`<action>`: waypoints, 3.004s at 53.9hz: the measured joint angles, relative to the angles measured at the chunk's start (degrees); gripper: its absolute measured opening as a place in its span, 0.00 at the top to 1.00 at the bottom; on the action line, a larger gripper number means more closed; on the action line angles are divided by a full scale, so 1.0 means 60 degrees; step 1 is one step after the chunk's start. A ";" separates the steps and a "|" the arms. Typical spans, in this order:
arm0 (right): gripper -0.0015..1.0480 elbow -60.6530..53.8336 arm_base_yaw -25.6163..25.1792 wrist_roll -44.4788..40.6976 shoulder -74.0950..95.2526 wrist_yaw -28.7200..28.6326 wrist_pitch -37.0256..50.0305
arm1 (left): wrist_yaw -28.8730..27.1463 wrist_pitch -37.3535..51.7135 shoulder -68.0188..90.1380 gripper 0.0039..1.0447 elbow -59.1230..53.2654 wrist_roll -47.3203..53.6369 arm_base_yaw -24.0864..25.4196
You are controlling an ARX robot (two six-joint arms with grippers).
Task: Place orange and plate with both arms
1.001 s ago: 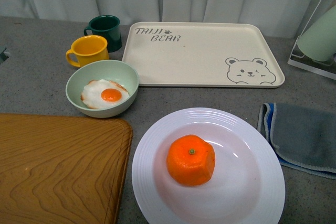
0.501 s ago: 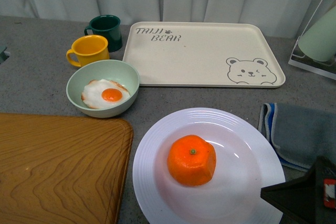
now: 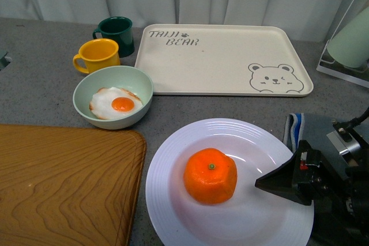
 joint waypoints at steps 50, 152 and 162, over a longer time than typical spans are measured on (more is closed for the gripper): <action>0.96 0.0251 -0.0688 0.0561 -0.1333 -0.0517 0.0098 | -0.0004 0.0000 0.0000 0.06 0.0000 0.0000 0.0000; 0.39 0.2098 -0.0197 -0.5901 0.0335 0.6805 0.5690 | 0.0000 -0.0004 0.0000 0.06 0.0000 0.0000 0.0000; 0.79 -0.2645 -0.0572 -0.6601 -0.5665 0.6688 0.6484 | 0.0000 -0.0004 -0.0004 0.06 0.0000 0.0000 0.0000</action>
